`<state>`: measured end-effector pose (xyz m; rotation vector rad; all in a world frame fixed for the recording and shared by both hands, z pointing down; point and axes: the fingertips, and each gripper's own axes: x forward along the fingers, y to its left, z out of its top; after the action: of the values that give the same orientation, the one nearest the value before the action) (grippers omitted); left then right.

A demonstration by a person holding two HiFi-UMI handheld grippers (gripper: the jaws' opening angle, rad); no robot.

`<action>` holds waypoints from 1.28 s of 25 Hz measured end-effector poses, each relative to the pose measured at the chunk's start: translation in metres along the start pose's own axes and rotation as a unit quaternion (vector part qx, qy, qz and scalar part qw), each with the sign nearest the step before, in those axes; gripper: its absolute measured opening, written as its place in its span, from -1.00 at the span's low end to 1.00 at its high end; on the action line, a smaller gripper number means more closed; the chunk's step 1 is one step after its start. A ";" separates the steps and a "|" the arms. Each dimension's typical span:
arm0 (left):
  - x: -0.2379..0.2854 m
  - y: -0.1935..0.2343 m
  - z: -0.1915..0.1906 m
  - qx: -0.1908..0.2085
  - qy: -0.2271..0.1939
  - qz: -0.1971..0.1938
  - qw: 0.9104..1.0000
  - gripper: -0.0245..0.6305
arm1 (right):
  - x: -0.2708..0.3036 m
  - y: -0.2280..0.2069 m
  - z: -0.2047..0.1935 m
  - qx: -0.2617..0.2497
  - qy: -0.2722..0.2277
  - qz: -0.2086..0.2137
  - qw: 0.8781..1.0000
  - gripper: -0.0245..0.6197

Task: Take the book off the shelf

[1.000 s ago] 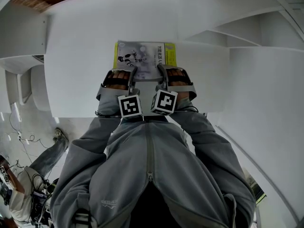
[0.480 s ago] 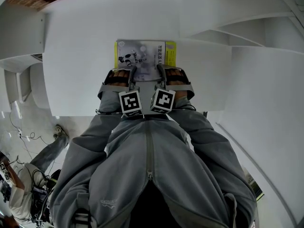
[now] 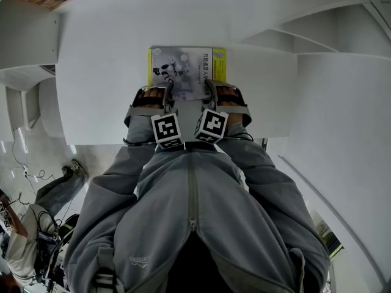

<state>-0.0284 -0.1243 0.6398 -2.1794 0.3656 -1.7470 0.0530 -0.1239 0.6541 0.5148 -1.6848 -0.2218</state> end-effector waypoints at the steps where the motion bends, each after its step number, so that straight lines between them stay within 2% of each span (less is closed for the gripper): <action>1: -0.001 -0.002 0.000 0.000 0.002 0.000 1.000 -0.28 | -0.001 0.003 -0.002 0.001 0.002 0.004 1.000 -0.23; 8: -0.010 -0.018 -0.006 -0.002 0.002 0.009 1.000 -0.25 | -0.007 0.028 -0.010 0.000 0.018 -0.001 1.000 -0.22; 18: -0.033 -0.013 0.002 -0.007 -0.006 0.047 0.999 -0.27 | -0.032 0.031 -0.012 0.007 0.009 -0.033 0.999 -0.21; 19: -0.035 -0.012 0.003 -0.009 -0.009 0.052 0.999 -0.36 | -0.036 0.030 -0.010 0.010 0.006 -0.036 0.999 -0.21; 22: -0.047 -0.002 0.007 -0.025 -0.024 0.083 0.996 -0.83 | -0.045 0.026 -0.004 0.022 -0.004 -0.046 0.999 -0.21; 23: -0.052 0.002 0.009 -0.029 -0.029 0.093 0.995 -0.86 | -0.048 0.022 -0.002 0.024 -0.007 -0.053 0.998 -0.21; 26: -0.066 0.014 0.017 -0.052 -0.050 0.110 0.991 -0.90 | -0.061 0.010 0.002 0.036 -0.018 -0.073 0.997 -0.22; 28: -0.078 0.023 0.021 -0.081 -0.067 0.114 0.988 -0.90 | -0.071 0.001 0.005 0.046 -0.025 -0.086 0.995 -0.22; 32: -0.102 0.042 0.029 -0.158 -0.107 0.124 0.974 -0.90 | -0.095 -0.023 0.010 0.066 -0.039 -0.120 0.990 -0.22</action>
<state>-0.0225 -0.1201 0.5259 -2.3839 0.8705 -1.3793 0.0576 -0.1023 0.5588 0.8178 -1.7205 -0.3100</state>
